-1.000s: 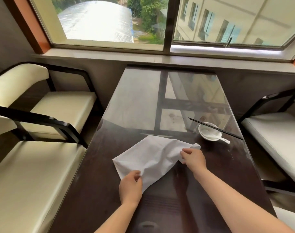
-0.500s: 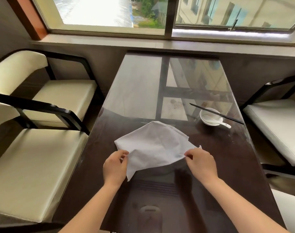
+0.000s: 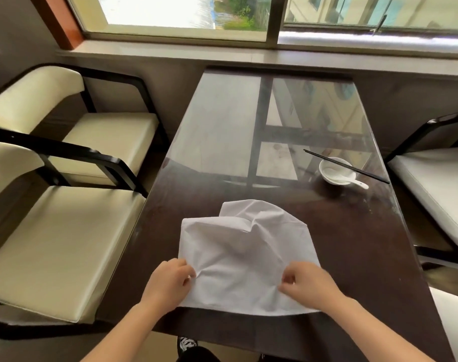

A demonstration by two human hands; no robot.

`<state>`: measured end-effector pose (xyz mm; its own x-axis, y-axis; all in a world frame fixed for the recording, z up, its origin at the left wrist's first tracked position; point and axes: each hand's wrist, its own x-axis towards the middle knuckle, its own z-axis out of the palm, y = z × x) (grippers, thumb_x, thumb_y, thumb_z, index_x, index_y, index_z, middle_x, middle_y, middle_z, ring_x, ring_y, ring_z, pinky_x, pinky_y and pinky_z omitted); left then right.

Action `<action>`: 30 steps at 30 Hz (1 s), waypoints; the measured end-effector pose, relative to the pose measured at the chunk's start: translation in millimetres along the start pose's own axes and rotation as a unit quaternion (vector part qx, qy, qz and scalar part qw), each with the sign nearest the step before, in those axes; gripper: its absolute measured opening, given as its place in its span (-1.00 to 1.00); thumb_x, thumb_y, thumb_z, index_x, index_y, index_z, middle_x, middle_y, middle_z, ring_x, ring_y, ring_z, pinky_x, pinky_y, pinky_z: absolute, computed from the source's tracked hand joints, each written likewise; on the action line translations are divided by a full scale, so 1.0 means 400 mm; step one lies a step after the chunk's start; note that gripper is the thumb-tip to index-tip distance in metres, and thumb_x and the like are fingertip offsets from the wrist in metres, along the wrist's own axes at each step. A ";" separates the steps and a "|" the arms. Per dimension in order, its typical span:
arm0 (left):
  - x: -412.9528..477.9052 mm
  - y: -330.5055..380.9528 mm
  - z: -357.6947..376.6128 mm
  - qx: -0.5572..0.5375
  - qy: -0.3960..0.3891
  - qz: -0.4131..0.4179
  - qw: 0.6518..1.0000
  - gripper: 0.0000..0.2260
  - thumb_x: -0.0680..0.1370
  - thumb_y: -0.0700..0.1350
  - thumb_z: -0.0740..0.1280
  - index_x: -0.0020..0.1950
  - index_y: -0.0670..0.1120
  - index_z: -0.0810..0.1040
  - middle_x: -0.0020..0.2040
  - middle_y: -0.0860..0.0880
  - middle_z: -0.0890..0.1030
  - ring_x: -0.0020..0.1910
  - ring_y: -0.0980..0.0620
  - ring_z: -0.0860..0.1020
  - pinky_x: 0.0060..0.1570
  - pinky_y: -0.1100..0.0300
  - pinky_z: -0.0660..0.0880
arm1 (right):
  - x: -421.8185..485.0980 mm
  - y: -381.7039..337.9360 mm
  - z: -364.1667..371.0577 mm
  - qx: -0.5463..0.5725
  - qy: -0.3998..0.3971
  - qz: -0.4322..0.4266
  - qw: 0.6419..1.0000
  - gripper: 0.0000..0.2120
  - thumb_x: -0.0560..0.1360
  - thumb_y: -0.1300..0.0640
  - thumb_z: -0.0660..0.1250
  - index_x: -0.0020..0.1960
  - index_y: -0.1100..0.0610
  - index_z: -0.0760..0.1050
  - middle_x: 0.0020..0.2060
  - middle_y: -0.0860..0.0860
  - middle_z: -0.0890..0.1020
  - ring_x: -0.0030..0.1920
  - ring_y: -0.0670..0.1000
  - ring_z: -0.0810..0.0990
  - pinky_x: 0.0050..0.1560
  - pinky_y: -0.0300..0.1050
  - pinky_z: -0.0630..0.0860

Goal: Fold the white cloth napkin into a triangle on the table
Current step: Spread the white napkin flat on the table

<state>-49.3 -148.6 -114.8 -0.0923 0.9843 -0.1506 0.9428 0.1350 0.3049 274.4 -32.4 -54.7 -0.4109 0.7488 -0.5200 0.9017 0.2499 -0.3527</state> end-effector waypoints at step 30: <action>0.331 0.019 -0.058 -0.149 0.020 -0.283 0.947 -0.66 0.57 -0.03 0.32 0.35 -0.02 0.55 0.24 -0.09 0.62 0.21 -0.14 0.56 0.19 0.00 0.51 | 0.308 -0.070 -0.178 0.118 0.188 -0.032 0.975 -0.90 0.48 0.04 0.36 -0.15 -0.01 0.64 -0.23 -0.07 0.67 -0.13 0.05 0.62 -0.13 -0.04 0.55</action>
<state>-61.8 -14.5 -110.6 -0.5730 0.7478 -0.3353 0.6072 0.6622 0.4391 208.2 96.7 -53.5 -0.3469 0.9196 -0.1846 0.8017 0.1885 -0.5672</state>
